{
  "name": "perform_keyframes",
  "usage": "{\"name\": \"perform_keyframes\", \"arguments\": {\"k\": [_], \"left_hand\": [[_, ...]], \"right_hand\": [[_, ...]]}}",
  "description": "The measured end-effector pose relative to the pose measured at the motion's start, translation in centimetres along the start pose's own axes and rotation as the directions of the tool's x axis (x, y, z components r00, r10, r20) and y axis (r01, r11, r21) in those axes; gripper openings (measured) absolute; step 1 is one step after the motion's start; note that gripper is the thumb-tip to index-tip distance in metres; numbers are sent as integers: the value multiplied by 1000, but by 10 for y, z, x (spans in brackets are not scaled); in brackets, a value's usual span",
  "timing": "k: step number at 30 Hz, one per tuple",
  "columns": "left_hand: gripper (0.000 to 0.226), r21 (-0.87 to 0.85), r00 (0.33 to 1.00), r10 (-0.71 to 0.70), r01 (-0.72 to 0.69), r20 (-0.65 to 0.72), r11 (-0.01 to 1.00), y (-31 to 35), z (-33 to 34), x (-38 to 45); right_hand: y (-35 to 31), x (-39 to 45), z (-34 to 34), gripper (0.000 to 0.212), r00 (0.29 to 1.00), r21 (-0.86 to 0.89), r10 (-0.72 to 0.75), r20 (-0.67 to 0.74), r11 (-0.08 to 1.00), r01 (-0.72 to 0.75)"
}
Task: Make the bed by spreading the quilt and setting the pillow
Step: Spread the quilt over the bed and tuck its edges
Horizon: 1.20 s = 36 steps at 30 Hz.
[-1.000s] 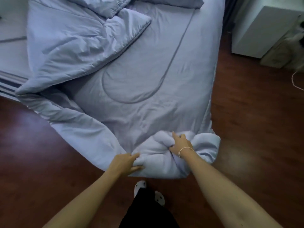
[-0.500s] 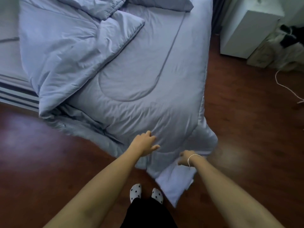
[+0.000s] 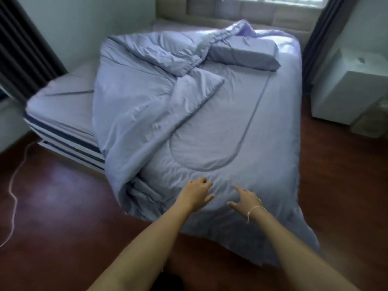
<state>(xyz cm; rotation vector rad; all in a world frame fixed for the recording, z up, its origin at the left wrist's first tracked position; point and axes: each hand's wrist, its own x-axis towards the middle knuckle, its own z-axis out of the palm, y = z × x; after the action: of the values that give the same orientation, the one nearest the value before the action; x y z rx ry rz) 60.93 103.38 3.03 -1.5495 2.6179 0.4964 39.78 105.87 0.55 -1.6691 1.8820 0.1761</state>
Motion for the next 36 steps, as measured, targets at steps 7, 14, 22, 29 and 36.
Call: {"name": "perform_keyframes", "arguments": {"k": [7, 14, 22, 29, 36], "left_hand": [[49, 17, 985, -95, 98, -145, 995, -152, -90, 23], [45, 6, 965, -159, 164, -209, 986, -303, -146, 32], [47, -43, 963, -160, 155, -214, 987, -394, -148, 59], [43, -17, 972, -70, 68, -224, 998, -461, -149, 125], [51, 124, 985, 79, -60, -153, 990, -538, -146, 214]], "right_hand": [[-133, 92, -42, 74, 994, 40, -58, -96, 997, 62], [-275, 177, -53, 72, 980, 180, -94, -176, 976, 126], [-359, 238, -44, 72, 973, 162, -116, -201, 975, 150], [-394, 316, -56, 64, 969, 240, -13, -246, 968, 74], [-404, 442, -87, 67, 901, 384, 262, -345, 916, -120]]}}
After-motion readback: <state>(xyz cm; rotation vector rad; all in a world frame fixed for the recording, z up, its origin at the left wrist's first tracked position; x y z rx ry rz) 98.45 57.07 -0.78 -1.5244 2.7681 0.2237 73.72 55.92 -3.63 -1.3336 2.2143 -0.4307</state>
